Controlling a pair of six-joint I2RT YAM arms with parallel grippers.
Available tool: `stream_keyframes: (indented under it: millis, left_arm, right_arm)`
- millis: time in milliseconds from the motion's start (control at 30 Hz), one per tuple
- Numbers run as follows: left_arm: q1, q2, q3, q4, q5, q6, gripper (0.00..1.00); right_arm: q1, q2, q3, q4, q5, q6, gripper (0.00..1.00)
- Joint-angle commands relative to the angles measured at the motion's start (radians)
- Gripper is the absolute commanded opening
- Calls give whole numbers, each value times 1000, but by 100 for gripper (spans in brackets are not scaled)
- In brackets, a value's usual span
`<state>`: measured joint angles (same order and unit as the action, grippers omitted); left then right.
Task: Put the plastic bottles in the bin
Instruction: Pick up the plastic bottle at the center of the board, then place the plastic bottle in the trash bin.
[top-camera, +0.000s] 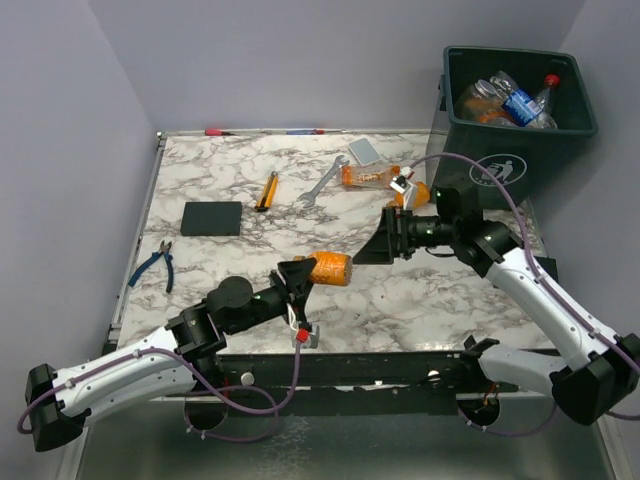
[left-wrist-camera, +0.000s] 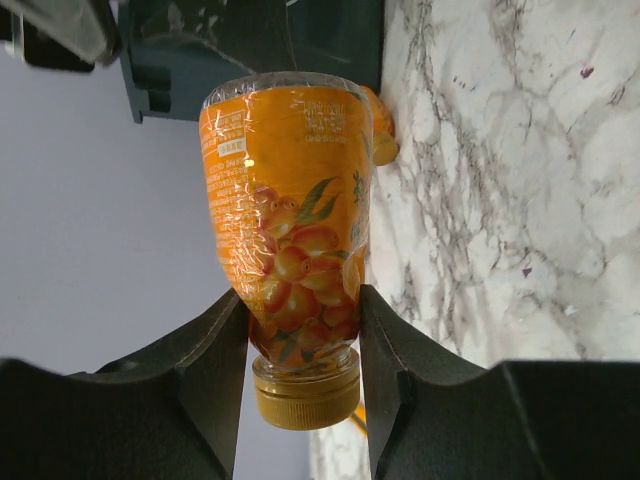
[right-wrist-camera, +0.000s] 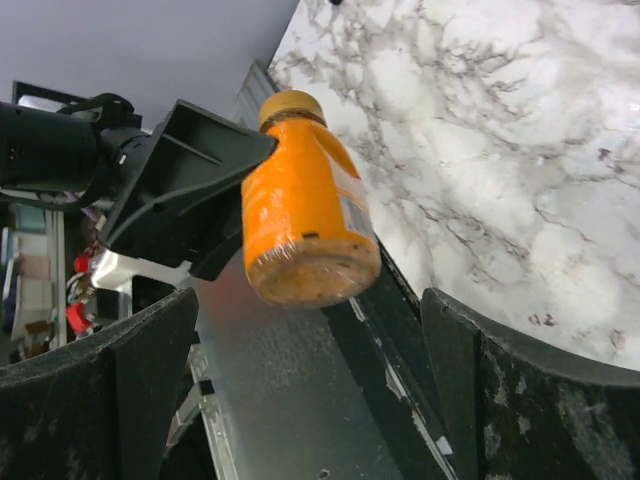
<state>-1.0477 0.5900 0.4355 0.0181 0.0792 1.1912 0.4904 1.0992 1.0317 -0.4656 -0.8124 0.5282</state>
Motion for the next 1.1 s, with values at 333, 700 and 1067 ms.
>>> stream_keyframes:
  millis: [333, 700, 1067]
  left_arm:
    - [-74, 25, 32, -17, -72, 261, 0]
    - [-74, 15, 38, 15, -102, 150, 93]
    - [-74, -85, 55, 270, -338, -869, 99]
  right_arm:
    - [251, 278, 162, -145, 140, -253, 90]
    - [267, 203, 123, -65, 214, -247, 35]
    - [267, -275, -314, 614, 552, -32, 30]
